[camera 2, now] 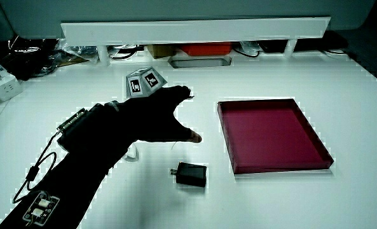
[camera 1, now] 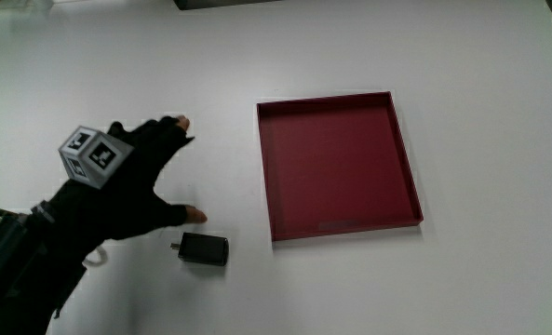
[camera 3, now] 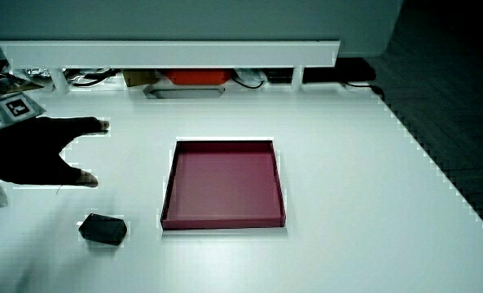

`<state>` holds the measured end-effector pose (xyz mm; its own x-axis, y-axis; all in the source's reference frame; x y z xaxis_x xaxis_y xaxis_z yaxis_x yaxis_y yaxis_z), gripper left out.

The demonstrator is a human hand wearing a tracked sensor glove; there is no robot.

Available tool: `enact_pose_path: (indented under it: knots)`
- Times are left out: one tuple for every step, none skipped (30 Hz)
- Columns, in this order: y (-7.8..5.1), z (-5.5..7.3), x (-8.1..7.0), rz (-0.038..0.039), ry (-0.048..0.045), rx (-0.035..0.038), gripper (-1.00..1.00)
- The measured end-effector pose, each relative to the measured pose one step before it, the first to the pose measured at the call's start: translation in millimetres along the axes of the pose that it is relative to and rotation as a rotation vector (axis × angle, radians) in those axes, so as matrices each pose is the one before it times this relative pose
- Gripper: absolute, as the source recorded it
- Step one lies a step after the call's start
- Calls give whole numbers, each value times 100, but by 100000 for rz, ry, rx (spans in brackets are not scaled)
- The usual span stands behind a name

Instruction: Pick charger from desk

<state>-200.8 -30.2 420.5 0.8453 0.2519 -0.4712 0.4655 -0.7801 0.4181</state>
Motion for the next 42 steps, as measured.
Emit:
enact_pose_path:
  knots:
    - [15,-515,29,-2307,-1667,-1029,0]
    - [-76,-504,83,2653,-4977,-2741,0]
    - [-138,-177,321,-1019,1663,-24,0]
    - [-85,-443,-41,1410,-4174,-1844,0]
    - [56,-484,-141,-1530,-679,-945,0]
    - [77,-444,-106,-1010,-1320,-745,0]
    - [-10,-205,154,-559,2853,67,0]
    - [-2,-369,-29,1382,-2600,-2458,0]
    - [-156,-85,332,1616,2714,-674,0]
    - [123,-513,-235,-3139,540,842,0]
    - [84,-498,-166,-1218,-1749,-1966,0]
    - [-28,-339,38,608,-2482,-1003,0]
    - [-81,-153,233,1846,2188,-899,0]
    - [85,-444,-157,-711,-166,-1570,0]
    - [23,-252,44,-2765,3267,1700,0]
    - [63,-556,-274,2217,-3609,-3288,0]
    - [-58,-195,119,238,1359,-195,0]
    - [8,-342,-86,214,-825,-60,0]
    - [92,-430,-205,-349,-198,-749,0]
    - [147,-527,-281,796,-2068,-2613,0]
    - [45,-212,62,-1348,2614,1158,0]
    - [-3,-287,47,1762,-1491,-1862,0]
    - [72,-349,-73,-1632,2530,1078,0]
    - [25,-425,-95,1606,-3281,-1837,0]
    - [167,-465,-192,-2723,522,102,0]
    - [57,-389,-56,2259,-2230,-1813,0]
    - [61,-148,136,-1858,2340,-300,0]
    - [-29,-127,140,1310,671,-682,0]
    - [23,-195,-39,-155,1492,380,0]
    - [39,-327,-206,655,-1303,-1381,0]
    - [-84,-39,138,-544,2643,-81,0]
    - [-69,-197,8,1139,-313,-256,0]
    - [241,-633,-402,-1835,-1482,-249,0]
    - [-111,113,480,1105,2176,309,0]
    - [134,-294,-118,-897,455,-157,0]
    - [-123,118,190,-47,651,200,0]
    - [42,-101,-166,345,-1494,-677,0]
    - [13,82,1,-802,815,479,0]
    - [45,-86,-129,143,-1528,-92,0]
    - [-59,105,133,-255,1231,338,0]
    - [68,-206,-215,107,-830,-370,0]
    - [-174,272,341,1039,1619,-20,0]
